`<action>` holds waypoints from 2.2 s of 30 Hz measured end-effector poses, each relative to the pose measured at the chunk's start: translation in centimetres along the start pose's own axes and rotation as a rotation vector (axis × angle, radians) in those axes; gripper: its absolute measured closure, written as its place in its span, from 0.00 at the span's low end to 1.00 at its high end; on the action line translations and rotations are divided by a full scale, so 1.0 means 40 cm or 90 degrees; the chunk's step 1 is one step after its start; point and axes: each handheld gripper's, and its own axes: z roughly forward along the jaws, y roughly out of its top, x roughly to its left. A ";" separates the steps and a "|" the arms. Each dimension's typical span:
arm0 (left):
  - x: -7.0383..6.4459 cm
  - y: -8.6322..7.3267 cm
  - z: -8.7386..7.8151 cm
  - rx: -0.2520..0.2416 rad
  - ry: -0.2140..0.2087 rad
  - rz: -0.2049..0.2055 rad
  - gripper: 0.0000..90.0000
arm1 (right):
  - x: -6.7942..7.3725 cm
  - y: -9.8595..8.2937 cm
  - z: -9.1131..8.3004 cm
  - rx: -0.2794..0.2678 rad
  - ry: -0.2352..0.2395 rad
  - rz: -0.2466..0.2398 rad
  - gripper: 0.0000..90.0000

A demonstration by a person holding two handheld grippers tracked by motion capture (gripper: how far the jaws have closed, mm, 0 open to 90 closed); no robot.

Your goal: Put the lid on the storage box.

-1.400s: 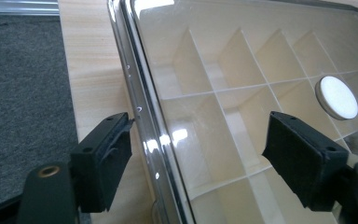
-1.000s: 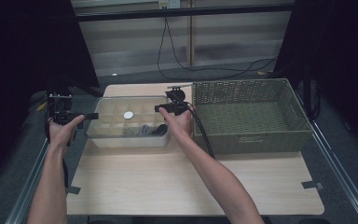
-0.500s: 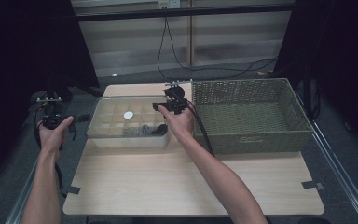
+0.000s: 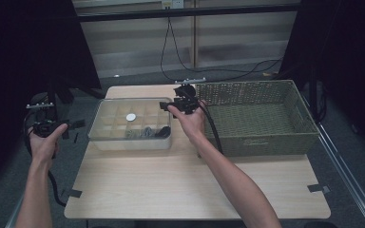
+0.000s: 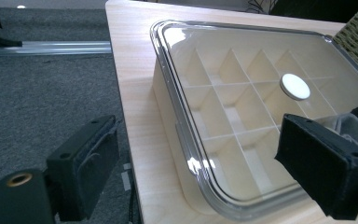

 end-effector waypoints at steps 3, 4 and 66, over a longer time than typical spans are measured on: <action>-0.007 -0.010 -0.005 -0.003 -0.001 0.004 0.15 | -0.007 -0.001 -0.018 0.004 0.005 -0.005 0.39; -0.011 -0.012 -0.007 -0.003 0.000 0.003 0.16 | -0.009 -0.001 -0.024 0.004 0.007 -0.006 0.39; -0.392 -0.256 -0.063 -0.067 -0.081 0.127 0.16 | -0.135 -0.253 -0.444 -0.054 0.001 -0.048 0.30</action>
